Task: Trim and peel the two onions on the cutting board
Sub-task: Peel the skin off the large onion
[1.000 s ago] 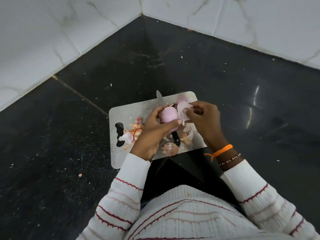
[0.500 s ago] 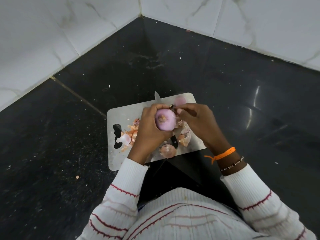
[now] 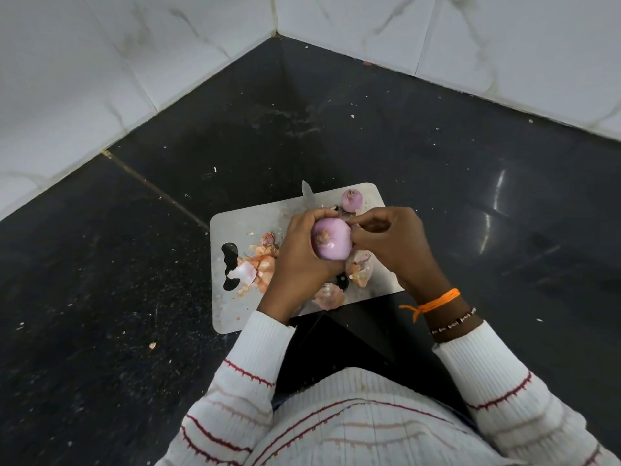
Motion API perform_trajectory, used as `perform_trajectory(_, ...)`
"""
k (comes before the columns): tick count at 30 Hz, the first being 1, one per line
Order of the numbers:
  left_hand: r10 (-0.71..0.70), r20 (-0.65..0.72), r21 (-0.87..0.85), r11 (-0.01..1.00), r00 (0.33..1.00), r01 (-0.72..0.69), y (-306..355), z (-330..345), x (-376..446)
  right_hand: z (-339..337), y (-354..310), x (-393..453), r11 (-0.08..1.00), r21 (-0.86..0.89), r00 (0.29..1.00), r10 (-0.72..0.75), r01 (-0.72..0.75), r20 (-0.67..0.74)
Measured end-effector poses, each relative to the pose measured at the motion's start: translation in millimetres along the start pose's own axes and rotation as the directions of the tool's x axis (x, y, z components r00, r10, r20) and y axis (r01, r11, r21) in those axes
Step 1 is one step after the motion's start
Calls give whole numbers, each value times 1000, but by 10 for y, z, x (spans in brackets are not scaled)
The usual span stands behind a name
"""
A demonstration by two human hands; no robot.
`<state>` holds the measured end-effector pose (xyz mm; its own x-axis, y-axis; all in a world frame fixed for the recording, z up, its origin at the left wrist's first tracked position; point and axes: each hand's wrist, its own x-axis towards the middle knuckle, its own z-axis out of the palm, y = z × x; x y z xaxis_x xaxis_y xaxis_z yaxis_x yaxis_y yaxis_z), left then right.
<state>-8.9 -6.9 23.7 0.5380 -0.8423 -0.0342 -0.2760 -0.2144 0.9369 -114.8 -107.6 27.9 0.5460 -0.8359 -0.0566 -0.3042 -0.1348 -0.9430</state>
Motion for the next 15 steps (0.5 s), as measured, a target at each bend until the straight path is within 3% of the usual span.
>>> perform_trajectory(6,-67,22,-89,994,998,69,47,-40,-7,-54,65,9,993,113,999,21,-26,46)
perform_trajectory(12,-40,85,-127,991,996,50,189,-110,-44,-7,269,48,994,-101,992,-39,27,-120)
perform_trajectory(15,-35,43,-140,989,998,41,207,-122,-27,-5,196,78,995,-70,996,-73,69,-55)
